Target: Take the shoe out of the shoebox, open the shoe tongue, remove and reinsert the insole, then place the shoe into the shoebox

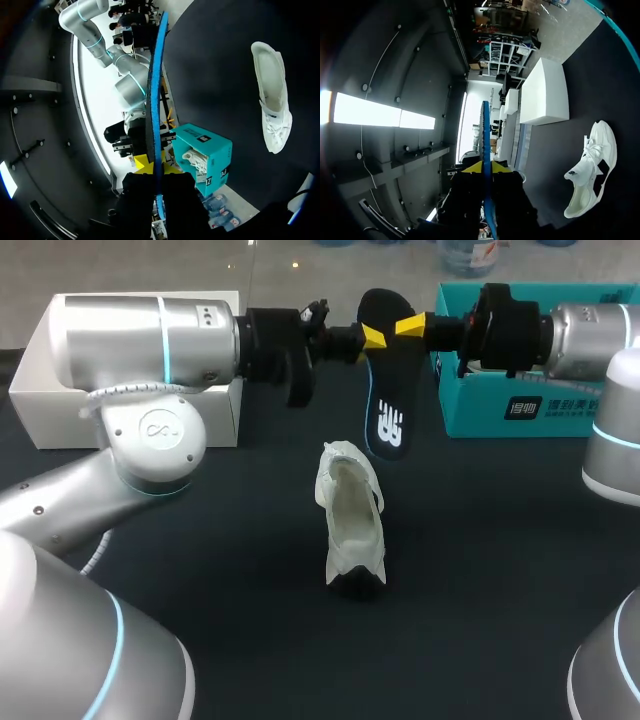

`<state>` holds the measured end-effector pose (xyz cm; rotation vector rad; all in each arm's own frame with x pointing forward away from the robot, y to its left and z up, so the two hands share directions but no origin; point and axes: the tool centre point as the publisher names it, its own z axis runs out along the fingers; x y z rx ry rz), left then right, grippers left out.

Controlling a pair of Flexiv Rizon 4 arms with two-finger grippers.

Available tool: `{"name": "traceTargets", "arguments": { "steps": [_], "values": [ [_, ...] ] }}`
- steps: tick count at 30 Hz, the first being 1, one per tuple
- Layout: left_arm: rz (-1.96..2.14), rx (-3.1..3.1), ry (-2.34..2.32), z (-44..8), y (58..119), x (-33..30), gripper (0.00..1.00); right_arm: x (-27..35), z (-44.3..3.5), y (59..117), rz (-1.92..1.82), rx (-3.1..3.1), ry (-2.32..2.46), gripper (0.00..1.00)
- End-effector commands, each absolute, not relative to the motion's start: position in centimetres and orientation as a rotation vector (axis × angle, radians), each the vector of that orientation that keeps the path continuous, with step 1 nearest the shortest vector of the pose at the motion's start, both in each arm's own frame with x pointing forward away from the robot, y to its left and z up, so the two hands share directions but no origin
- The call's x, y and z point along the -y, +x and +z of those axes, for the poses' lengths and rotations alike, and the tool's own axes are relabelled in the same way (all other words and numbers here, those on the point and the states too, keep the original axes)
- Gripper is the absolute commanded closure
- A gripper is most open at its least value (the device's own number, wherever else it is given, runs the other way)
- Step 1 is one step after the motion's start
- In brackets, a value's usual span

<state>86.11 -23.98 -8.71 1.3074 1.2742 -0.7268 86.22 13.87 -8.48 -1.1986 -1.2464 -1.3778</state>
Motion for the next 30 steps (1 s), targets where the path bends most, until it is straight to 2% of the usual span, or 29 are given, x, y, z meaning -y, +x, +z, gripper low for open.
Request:
{"name": "traceTargets", "arguments": {
  "steps": [1,17,30],
  "values": [
    [-0.740,-1.339,1.297,-8.5,86.0,24.2,1.00,-14.2,-8.9,86.1,-1.354,1.257,-1.231,0.00],
    [-0.817,-1.705,1.174,-11.0,84.3,19.4,1.00,-6.9,-14.5,80.0,-1.166,1.384,-1.629,0.00],
    [-0.876,-1.757,1.163,-11.1,82.4,18.8,1.00,-2.2,-17.7,76.7,-0.984,1.420,-1.712,0.00]
  ]
}}
